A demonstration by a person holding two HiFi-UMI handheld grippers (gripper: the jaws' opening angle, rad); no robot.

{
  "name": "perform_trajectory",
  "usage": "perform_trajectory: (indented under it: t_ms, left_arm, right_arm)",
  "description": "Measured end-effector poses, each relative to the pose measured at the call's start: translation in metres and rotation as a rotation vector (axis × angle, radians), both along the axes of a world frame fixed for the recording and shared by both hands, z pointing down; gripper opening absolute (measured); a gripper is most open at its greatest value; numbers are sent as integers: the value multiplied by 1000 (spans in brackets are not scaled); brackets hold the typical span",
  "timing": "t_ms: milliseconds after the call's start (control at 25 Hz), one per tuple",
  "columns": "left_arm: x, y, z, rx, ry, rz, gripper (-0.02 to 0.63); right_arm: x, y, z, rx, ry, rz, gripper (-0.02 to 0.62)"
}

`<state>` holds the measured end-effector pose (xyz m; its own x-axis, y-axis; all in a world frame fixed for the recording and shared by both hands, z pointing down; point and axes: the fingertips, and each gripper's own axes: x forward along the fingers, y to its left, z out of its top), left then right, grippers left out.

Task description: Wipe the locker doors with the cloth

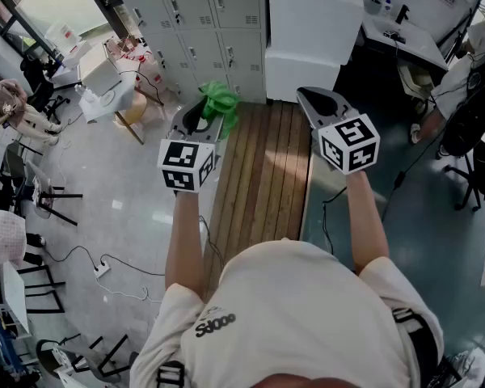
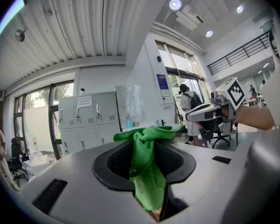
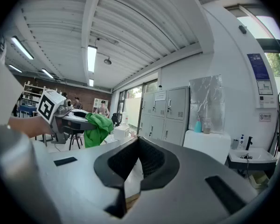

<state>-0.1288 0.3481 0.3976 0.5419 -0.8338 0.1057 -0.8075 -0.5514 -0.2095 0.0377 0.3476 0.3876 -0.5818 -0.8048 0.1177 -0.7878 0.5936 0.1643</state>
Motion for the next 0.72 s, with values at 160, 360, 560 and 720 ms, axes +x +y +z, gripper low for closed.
perform_trajectory:
  t_ms: [160,360,560,720]
  left_arm:
    - [9,-6,1,-8,-7,-4,133]
    - [27,-9,5,-21,-18,-10,133]
    - [45,-14,16,-32,-30,-23,134]
    - [60,-19,24,-44,-24,-41,134]
  right_arm:
    - [9,-7,0,-1,7,-4,9]
    - [28,-11,0,-24,-67,-27,9]
    - [49,-18,6,-46,-112,-51,9]
    - [68,-26,17,-58,-107,-64,9]
